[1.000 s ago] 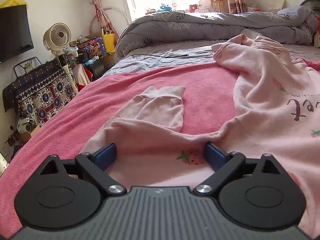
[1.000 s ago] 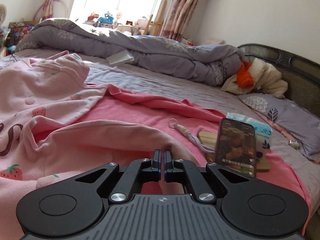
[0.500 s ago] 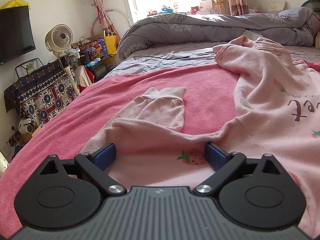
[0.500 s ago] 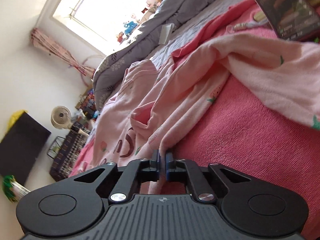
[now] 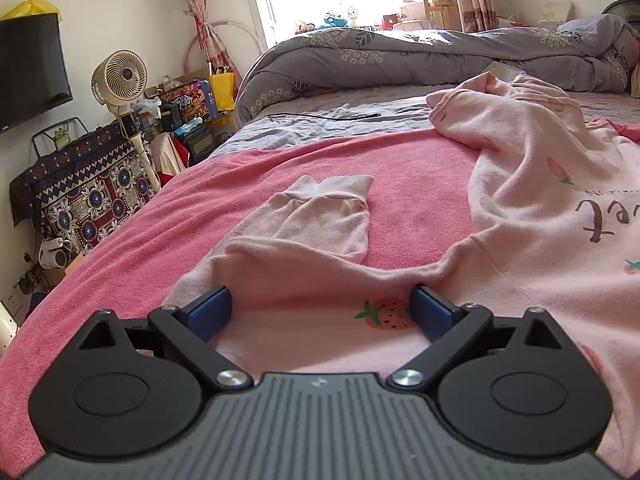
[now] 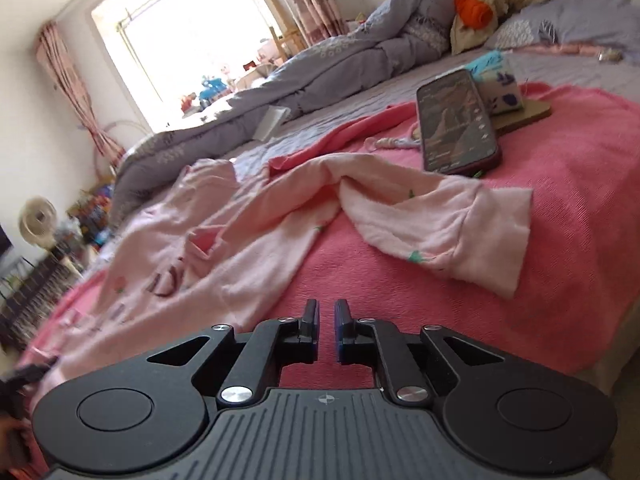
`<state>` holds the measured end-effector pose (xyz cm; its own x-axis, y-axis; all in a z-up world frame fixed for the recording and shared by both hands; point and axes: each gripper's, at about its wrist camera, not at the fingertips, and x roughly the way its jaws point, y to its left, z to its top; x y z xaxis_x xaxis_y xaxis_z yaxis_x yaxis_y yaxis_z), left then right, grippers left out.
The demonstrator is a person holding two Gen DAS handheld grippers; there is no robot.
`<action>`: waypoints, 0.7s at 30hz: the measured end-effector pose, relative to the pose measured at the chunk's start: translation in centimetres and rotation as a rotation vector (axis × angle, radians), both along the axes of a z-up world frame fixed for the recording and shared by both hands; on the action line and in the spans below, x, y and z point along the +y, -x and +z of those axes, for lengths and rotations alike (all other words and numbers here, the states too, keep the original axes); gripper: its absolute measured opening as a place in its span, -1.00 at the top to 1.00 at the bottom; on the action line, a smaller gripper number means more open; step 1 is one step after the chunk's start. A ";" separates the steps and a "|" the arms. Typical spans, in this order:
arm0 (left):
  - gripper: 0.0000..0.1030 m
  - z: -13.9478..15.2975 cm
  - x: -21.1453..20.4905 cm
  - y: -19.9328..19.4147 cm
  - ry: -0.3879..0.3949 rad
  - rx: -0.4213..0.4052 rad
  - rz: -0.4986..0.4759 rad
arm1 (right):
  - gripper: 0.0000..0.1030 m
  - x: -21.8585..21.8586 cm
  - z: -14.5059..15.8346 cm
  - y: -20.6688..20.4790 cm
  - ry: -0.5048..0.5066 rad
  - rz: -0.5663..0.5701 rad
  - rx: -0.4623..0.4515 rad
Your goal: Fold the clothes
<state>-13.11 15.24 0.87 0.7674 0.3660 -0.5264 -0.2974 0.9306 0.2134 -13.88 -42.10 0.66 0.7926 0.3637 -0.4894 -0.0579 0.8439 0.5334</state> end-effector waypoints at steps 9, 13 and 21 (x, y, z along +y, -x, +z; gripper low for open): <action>-0.90 0.0 -0.1 0.1 -0.006 -0.005 0.002 | 0.79 3.8 -3.7 -8.6 -0.411 0.066 0.080; -0.90 -0.1 -0.1 0.2 -0.008 -0.006 0.002 | 0.92 2.6 -4.0 -7.8 -0.513 0.048 0.070; -0.92 -0.1 -0.4 0.2 -0.024 -0.010 0.006 | 0.92 0.4 0.3 -0.5 -0.148 -0.027 -0.090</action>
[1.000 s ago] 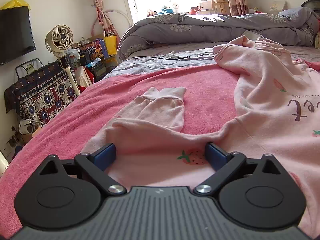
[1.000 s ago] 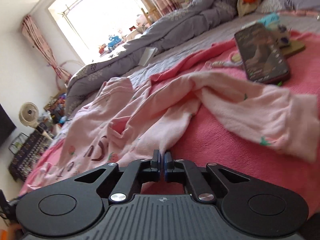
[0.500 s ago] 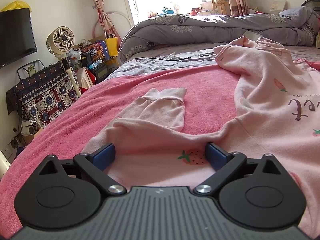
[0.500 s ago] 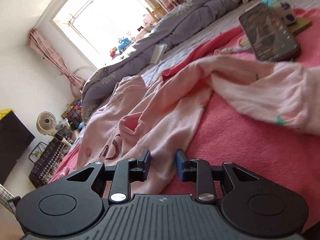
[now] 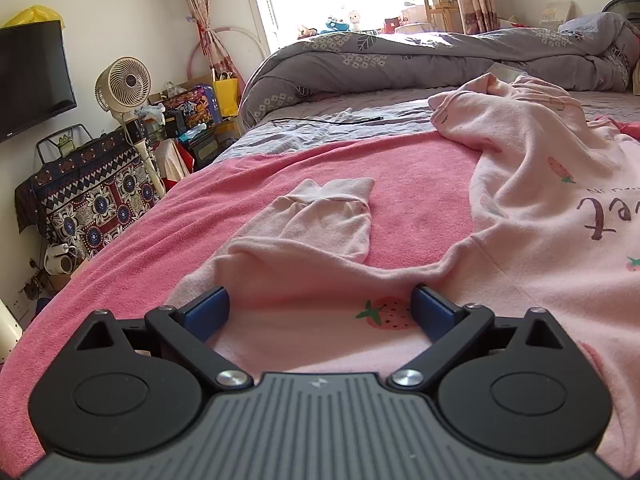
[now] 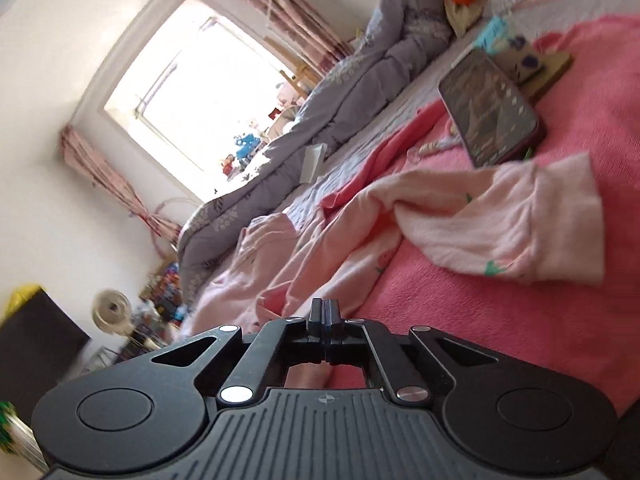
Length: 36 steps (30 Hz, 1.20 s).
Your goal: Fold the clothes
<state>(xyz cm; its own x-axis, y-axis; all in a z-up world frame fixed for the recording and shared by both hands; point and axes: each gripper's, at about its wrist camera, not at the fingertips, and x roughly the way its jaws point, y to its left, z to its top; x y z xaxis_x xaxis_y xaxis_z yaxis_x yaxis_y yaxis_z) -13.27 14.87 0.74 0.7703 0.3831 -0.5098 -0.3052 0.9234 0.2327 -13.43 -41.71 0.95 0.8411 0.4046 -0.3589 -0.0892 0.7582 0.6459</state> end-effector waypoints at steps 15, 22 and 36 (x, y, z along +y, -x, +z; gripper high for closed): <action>-0.93 0.0 -0.2 0.3 -0.017 -0.008 0.002 | 0.13 4.9 -4.3 -0.6 -0.312 -0.087 0.019; -0.93 -0.1 -0.2 0.3 -0.024 -0.014 0.001 | 0.21 8.0 -3.3 -4.1 -0.256 0.009 0.024; -0.94 -0.1 -0.3 0.6 -0.030 -0.021 -0.009 | 0.89 7.7 0.6 4.8 0.101 0.027 0.006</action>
